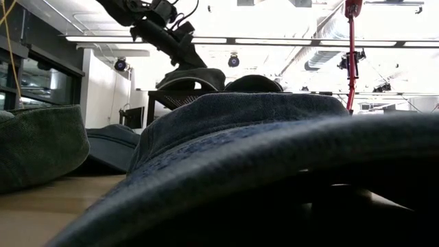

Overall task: Pick & Place hat
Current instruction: Put the bottom right dark green cap on the shelf, then stack the bottom dark blue cap on top of the other dark blue cap on the shelf

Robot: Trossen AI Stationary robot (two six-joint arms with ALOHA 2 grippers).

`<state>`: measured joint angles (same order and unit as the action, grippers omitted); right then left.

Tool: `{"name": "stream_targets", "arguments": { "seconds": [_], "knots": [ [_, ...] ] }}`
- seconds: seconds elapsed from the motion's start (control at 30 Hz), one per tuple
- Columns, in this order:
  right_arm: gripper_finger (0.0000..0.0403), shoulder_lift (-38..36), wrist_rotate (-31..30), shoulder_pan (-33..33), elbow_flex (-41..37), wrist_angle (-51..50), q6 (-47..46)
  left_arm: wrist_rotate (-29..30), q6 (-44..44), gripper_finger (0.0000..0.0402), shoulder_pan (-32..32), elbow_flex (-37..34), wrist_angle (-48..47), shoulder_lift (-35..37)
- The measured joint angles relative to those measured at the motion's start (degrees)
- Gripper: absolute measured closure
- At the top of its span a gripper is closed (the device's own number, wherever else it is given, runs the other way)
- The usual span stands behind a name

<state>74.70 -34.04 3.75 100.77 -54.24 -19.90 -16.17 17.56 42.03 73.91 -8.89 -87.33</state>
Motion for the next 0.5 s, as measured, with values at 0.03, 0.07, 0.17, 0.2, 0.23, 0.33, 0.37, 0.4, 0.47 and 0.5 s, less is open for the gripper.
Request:
{"name": "stream_targets", "arguments": {
  "seconds": [0.03,0.07,0.17,0.2,0.23,0.33,0.37,0.4,0.47,0.5],
  "knots": [
    [0.0190,0.00,0.01,0.00,0.00,0.00,0.00,1.06,0.61,0.0220,-0.28,0.00,0.22,0.00],
    [0.0190,0.00,0.00,0.00,0.00,-0.02,0.00,2.51,1.25,0.0220,-0.60,0.00,0.44,0.00],
    [0.0190,0.00,0.01,0.00,0.00,-0.06,0.00,5.31,1.46,0.0220,-0.61,0.02,0.38,0.00],
    [0.0190,0.00,0.01,0.00,0.00,-0.15,0.00,5.95,1.31,0.0220,-0.53,0.02,0.40,0.00],
    [0.0190,0.00,0.02,0.00,0.00,-0.29,0.00,6.14,1.25,0.0220,-0.48,0.02,0.47,0.00],
    [0.0190,0.00,0.02,0.00,0.00,-0.74,0.00,7.36,1.23,0.0220,-0.43,0.02,2.44,0.00],
    [0.0190,0.00,0.01,0.00,0.00,-0.86,0.00,7.58,1.21,0.0220,-0.45,0.02,3.51,0.00],
    [0.0190,0.00,0.01,0.00,0.00,-0.87,0.00,7.78,1.02,0.0220,-0.45,0.02,4.56,0.00],
    [0.0190,0.00,0.02,0.00,0.00,-0.89,-0.02,7.81,0.28,0.0220,-0.45,0.04,6.11,0.00],
    [0.0190,0.00,0.02,0.00,0.00,-0.87,-0.01,7.86,0.18,0.0220,-0.45,0.04,6.60,0.00]
  ]
}}
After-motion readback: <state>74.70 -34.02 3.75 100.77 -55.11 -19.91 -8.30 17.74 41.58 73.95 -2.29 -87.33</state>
